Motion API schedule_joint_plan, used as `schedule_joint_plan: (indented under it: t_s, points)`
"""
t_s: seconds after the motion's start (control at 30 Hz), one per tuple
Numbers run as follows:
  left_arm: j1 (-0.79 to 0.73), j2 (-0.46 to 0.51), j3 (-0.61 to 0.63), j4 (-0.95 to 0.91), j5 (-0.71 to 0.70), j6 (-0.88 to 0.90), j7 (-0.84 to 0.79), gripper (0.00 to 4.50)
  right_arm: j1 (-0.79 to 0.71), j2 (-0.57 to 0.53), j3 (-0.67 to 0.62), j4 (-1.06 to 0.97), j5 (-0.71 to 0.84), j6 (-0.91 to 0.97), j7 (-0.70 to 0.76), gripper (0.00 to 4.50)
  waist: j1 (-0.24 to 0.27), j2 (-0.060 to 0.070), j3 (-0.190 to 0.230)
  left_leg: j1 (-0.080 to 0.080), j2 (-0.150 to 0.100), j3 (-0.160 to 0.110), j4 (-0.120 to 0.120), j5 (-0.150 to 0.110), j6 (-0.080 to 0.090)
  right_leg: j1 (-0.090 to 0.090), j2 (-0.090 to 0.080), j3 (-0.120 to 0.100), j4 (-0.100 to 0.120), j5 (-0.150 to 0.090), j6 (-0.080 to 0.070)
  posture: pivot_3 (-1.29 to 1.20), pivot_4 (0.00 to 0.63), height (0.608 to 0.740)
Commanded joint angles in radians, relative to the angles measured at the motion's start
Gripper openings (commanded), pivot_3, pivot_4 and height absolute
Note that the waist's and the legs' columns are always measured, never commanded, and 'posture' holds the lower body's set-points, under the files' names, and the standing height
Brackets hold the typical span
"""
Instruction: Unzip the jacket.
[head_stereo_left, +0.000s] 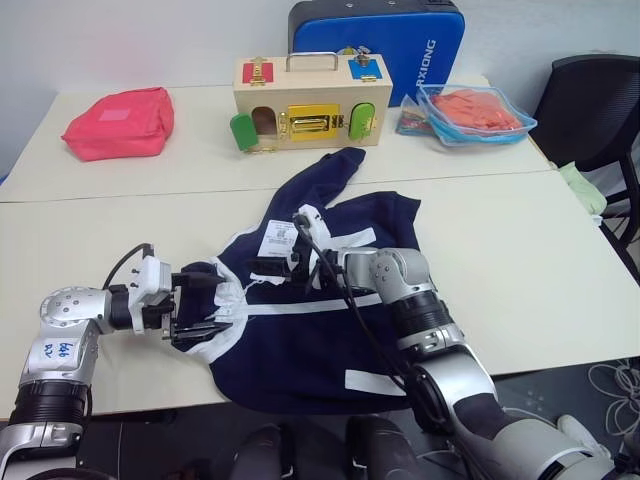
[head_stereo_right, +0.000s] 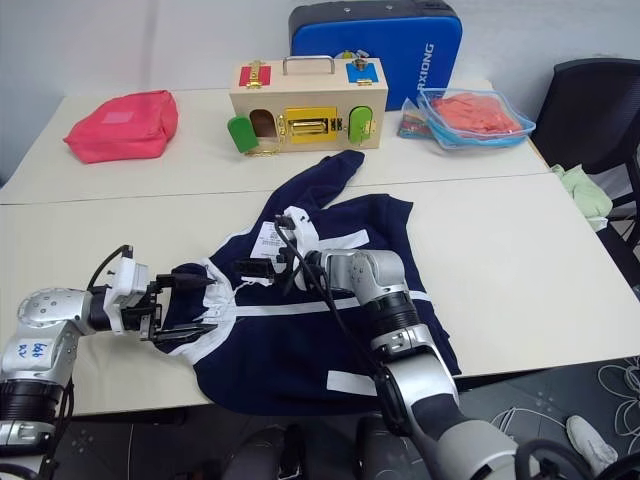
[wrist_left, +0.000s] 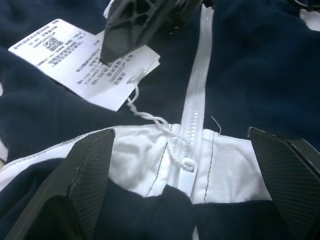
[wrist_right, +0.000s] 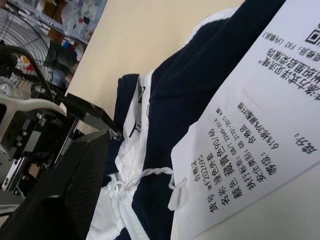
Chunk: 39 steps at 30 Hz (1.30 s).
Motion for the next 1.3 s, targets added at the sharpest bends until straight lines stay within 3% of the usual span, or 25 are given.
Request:
schedule_joint_plan:
  t_s: [0.03,0.2,0.3,0.6,0.73,1.3]
  points:
    - [0.002,0.008,0.021,-0.027,-0.016,-0.004,0.002,4.50,0.023,0.008,-0.016,-0.128,0.061,0.019,0.023,4.07,0.000,0.000,0.000,0.000,0.000,0.000,0.000,0.000,0.000,0.000,0.000,0.000,0.000,0.000,0.000,0.00,0.150,0.740]
    - [0.055,0.008,0.047,-0.097,-0.038,0.021,0.030,4.50,0.050,0.026,-0.084,-0.167,0.122,0.079,-0.030,4.07,-0.001,0.000,0.000,0.000,0.000,0.000,0.000,0.000,0.000,0.000,0.000,0.000,0.000,0.000,0.000,0.00,0.150,0.740]
    - [0.082,0.010,0.061,-0.125,-0.046,0.032,0.050,4.50,0.031,0.053,-0.155,-0.125,0.152,0.097,-0.088,3.71,0.000,0.000,0.000,0.000,0.000,0.000,0.000,0.000,0.000,0.000,0.000,0.001,0.000,0.000,0.000,0.00,0.150,0.740]
    - [0.109,0.010,0.078,-0.163,-0.051,0.047,0.074,4.50,0.030,0.011,-0.037,-0.087,0.063,0.034,-0.043,3.45,0.000,0.000,0.000,0.000,0.000,0.000,0.000,0.000,0.000,0.000,0.000,0.001,0.000,0.000,0.000,0.00,0.150,0.740]
    - [0.113,0.008,0.079,-0.175,-0.055,0.053,0.082,4.50,0.053,-0.017,0.013,-0.133,0.070,0.005,0.036,2.57,0.000,0.000,0.000,0.000,0.000,0.000,0.000,0.000,0.000,0.000,0.000,0.001,0.000,0.000,0.000,0.00,0.150,0.740]
    - [0.075,-0.008,0.044,-0.142,-0.037,0.040,0.076,4.50,0.041,0.000,-0.025,-0.070,0.056,-0.010,-0.050,2.38,0.000,0.000,0.000,0.000,0.000,0.000,0.000,0.000,0.000,0.000,0.000,0.001,0.000,0.000,0.000,0.00,0.150,0.740]
